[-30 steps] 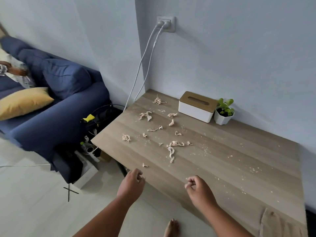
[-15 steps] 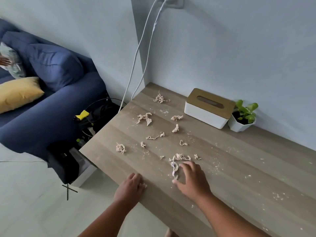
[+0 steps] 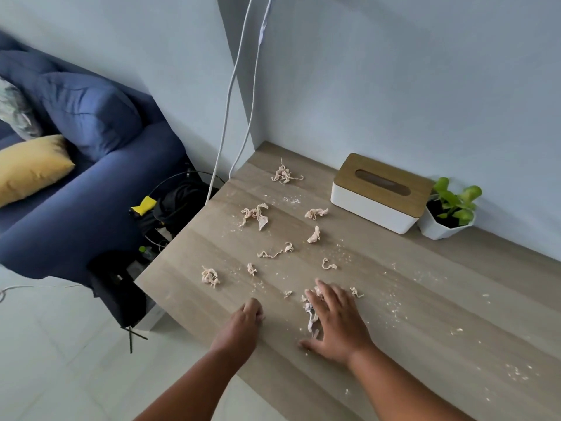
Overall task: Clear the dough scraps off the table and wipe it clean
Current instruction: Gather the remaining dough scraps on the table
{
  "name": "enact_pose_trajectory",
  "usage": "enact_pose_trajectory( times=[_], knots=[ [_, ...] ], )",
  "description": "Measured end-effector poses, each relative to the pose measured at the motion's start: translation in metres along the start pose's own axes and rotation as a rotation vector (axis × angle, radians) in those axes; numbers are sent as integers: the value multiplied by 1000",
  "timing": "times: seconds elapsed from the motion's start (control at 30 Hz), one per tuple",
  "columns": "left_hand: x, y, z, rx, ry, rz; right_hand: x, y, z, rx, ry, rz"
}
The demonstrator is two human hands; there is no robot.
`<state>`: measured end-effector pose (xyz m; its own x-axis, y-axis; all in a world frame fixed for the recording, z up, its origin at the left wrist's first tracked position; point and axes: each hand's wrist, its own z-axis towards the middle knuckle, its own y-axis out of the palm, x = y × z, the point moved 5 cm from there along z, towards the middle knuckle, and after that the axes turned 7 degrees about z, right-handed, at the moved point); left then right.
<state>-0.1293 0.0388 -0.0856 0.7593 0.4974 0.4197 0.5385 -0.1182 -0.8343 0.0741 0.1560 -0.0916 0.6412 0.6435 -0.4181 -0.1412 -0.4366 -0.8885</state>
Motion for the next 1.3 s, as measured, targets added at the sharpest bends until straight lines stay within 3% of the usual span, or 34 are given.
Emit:
enact_pose_trajectory(
  times=[0.37, 0.53, 0.73, 0.93, 1.1, 1.3],
  knots=[
    [47, -10, 40, 77, 243, 157, -4, 13, -6, 365, -152, -175],
    [54, -5, 62, -5, 330, 257, -7, 14, -5, 457, -96, -151],
    [63, -3, 84, -101, 423, 406, -9, 6, 9, 410, 22, -152],
    [79, -23, 103, -146, 426, 344, -10, -4, 16, 116, 250, 2],
    [82, -38, 117, -239, 491, 290, -8, -20, 0, 231, 344, 85],
    [88, -50, 126, -322, 604, 317, 4, -30, -16, 276, 612, 233]
  ],
)
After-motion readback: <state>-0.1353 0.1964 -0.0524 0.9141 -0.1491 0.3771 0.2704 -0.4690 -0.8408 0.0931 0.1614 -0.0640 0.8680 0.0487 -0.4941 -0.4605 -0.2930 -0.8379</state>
